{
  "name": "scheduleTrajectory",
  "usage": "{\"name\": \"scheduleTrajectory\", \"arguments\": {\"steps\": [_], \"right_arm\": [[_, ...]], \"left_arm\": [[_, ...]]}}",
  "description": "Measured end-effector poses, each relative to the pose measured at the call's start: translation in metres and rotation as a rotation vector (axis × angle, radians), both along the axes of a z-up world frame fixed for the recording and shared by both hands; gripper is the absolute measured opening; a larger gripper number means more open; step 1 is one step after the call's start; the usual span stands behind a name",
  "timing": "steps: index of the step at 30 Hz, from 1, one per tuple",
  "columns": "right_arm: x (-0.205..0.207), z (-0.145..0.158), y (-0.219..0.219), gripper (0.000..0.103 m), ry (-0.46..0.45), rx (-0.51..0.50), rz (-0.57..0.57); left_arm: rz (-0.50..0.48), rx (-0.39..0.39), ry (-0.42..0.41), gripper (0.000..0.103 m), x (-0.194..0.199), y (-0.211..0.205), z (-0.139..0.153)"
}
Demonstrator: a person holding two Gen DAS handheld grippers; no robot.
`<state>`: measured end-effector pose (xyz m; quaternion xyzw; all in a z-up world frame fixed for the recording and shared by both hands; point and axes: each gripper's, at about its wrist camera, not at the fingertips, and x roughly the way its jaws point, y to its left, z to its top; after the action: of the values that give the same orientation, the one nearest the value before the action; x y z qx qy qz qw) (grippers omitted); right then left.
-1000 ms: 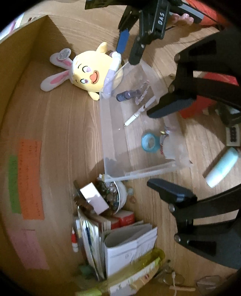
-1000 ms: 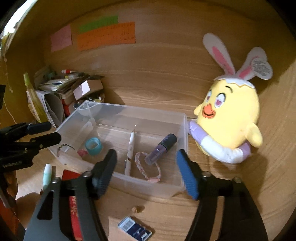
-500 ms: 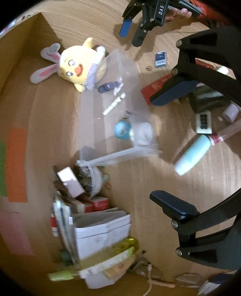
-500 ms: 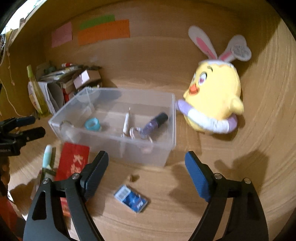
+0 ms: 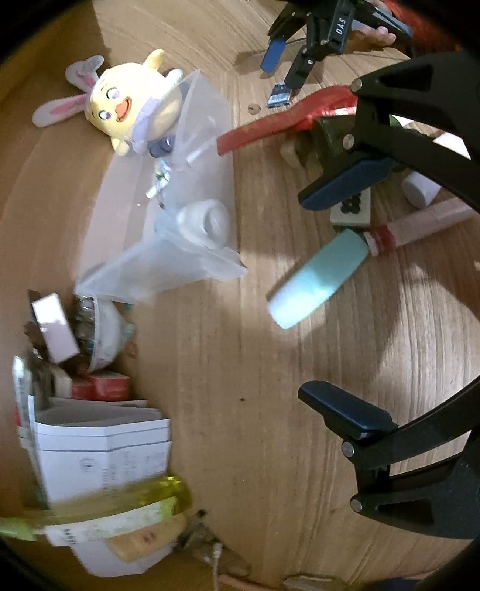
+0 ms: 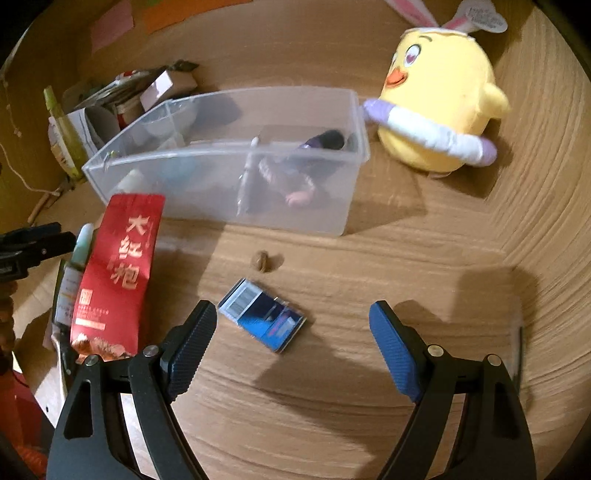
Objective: Organize objects
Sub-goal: 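Withdraw both tools from the box toward the remaining items, then grasp the mint-green tube with the left tool while the right tool grasps the blue Max card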
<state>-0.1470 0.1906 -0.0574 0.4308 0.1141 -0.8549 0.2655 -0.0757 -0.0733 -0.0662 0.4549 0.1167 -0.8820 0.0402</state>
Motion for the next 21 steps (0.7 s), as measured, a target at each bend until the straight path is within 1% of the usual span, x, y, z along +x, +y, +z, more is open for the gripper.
{"name": "scheduleTrajectory", "arguments": {"steps": [5, 6, 8, 9, 10, 11, 13, 14, 15, 16, 17, 18, 19, 20, 21], "right_arm": [[0.0, -0.008, -0.008, 0.083, 0.0, 0.035, 0.023], [0.0, -0.008, -0.01, 0.083, 0.003, 0.04, 0.027], [-0.001, -0.008, -0.013, 0.083, 0.012, 0.048, 0.034], [0.0, -0.009, -0.014, 0.083, 0.016, 0.054, 0.041], [0.001, -0.009, -0.015, 0.083, 0.015, 0.053, 0.05], [0.002, -0.009, -0.016, 0.081, 0.013, 0.048, 0.062], [0.004, -0.008, -0.017, 0.081, 0.024, 0.048, 0.071], [0.004, -0.007, -0.018, 0.079, 0.027, 0.049, 0.074], [0.004, -0.007, -0.021, 0.076, 0.032, 0.053, 0.077], [0.004, -0.008, -0.022, 0.069, 0.029, 0.058, 0.083], [0.005, -0.008, -0.023, 0.062, 0.026, 0.061, 0.087], [0.005, -0.008, -0.023, 0.059, 0.025, 0.056, 0.091], [0.005, -0.008, -0.023, 0.055, 0.027, 0.056, 0.091], [0.006, -0.007, -0.023, 0.049, 0.03, 0.057, 0.09], [0.006, -0.006, -0.022, 0.048, 0.033, 0.059, 0.091]], "left_arm": [[0.0, -0.018, -0.011, 0.094, -0.002, 0.001, -0.006], [0.0, -0.022, -0.012, 0.092, -0.003, 0.001, -0.007], [0.001, -0.036, -0.008, 0.084, -0.004, 0.002, -0.007], [-0.006, -0.049, -0.006, 0.078, -0.004, 0.003, -0.007], [-0.009, -0.059, -0.002, 0.074, -0.004, 0.004, -0.006], [-0.009, -0.065, 0.002, 0.073, -0.004, 0.004, -0.006], [-0.016, -0.079, 0.01, 0.061, -0.003, 0.006, -0.006], [-0.02, -0.084, 0.012, 0.058, -0.003, 0.006, -0.006], [-0.025, -0.093, 0.014, 0.052, -0.003, 0.007, -0.006], [-0.03, -0.105, 0.016, 0.048, -0.002, 0.008, -0.006], [-0.034, -0.111, 0.016, 0.047, -0.002, 0.009, -0.006], [-0.043, -0.109, 0.018, 0.046, -0.001, 0.01, -0.006], [-0.057, -0.085, 0.023, 0.044, -0.001, 0.008, -0.005], [-0.063, -0.071, 0.025, 0.042, -0.001, 0.007, -0.005], [-0.064, -0.07, 0.026, 0.039, -0.001, 0.006, -0.005]]}}
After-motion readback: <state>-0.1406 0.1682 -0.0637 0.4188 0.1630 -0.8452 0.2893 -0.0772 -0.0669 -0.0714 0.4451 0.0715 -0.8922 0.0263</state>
